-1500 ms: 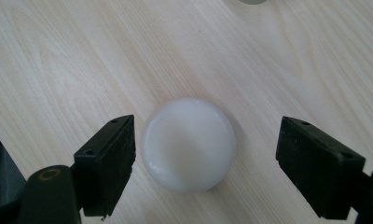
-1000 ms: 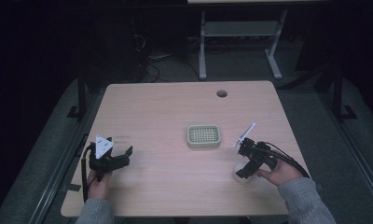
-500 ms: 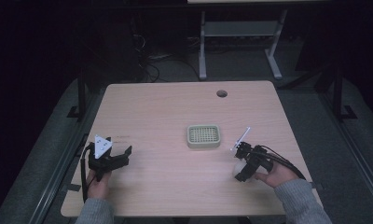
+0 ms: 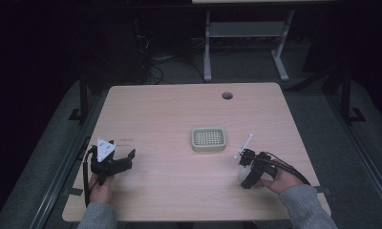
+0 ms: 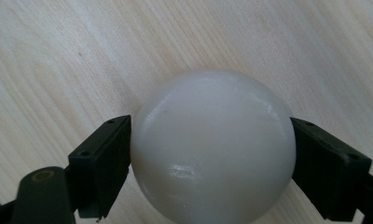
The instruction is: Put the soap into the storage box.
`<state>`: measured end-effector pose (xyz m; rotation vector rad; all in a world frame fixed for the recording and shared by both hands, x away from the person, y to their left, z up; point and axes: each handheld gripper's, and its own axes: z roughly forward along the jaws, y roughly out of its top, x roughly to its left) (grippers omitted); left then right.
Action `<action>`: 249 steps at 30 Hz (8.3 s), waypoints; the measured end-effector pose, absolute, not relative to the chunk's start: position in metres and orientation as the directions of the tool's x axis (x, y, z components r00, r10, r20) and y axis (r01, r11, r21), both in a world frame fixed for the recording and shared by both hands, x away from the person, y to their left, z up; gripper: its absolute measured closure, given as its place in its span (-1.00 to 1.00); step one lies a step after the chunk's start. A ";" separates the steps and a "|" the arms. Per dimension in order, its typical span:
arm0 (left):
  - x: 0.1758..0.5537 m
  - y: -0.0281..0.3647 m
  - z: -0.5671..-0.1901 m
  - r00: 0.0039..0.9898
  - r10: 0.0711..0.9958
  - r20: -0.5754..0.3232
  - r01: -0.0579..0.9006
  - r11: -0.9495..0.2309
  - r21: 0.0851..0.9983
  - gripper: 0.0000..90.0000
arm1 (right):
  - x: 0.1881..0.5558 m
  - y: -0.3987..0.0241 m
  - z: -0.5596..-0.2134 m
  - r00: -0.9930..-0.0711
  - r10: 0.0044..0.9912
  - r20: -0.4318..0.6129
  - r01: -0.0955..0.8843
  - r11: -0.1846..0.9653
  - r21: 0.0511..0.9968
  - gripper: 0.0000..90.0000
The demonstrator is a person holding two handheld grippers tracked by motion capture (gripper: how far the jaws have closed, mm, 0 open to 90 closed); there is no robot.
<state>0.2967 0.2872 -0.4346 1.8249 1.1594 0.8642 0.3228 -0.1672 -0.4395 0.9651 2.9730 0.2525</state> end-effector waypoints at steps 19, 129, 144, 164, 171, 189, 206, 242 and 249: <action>0.297 0.290 -0.434 0.346 0.929 0.132 0.387 -0.270 0.882 -0.67 | 0.324 -0.164 -0.442 -0.823 0.567 0.027 0.565 0.813 0.137 -0.52; 0.297 0.290 -0.433 0.341 0.931 0.128 0.389 -0.264 0.882 -0.67 | 0.414 -0.108 -0.360 -0.848 0.526 0.058 0.529 0.836 0.149 -0.51; 0.297 0.292 -0.433 0.339 0.933 0.125 0.391 -0.261 0.883 -0.67 | 0.425 -0.101 -0.353 -0.853 0.517 0.064 0.521 0.840 0.154 -0.51; 0.297 0.290 -0.433 0.341 0.932 0.122 0.389 -0.258 0.885 -0.67 | 0.443 -0.078 -0.354 -0.857 0.512 0.059 0.514 0.845 0.148 -0.51; 0.297 0.291 -0.433 0.339 0.933 0.124 0.389 -0.259 0.884 -0.67 | 0.450 -0.071 -0.362 -0.851 0.521 0.068 0.525 0.840 0.138 -0.51; 0.297 0.291 -0.432 0.341 0.931 0.129 0.385 -0.263 0.885 -0.67 | 0.464 -0.059 -0.380 -0.841 0.537 0.075 0.542 0.831 0.127 -0.51; 0.297 0.290 -0.432 0.342 0.931 0.130 0.384 -0.264 0.885 -0.67 | 0.470 -0.050 -0.392 -0.830 0.553 0.067 0.557 0.820 0.129 -0.51; 0.297 0.290 -0.432 0.343 0.930 0.131 0.387 -0.267 0.883 -0.67 | 0.474 -0.040 -0.413 -0.817 0.576 0.034 0.576 0.810 0.109 -0.51; 0.297 0.290 -0.432 0.344 0.930 0.133 0.386 -0.269 0.883 -0.67 | 0.474 -0.040 -0.414 -0.810 0.585 0.036 0.585 0.804 0.107 -0.51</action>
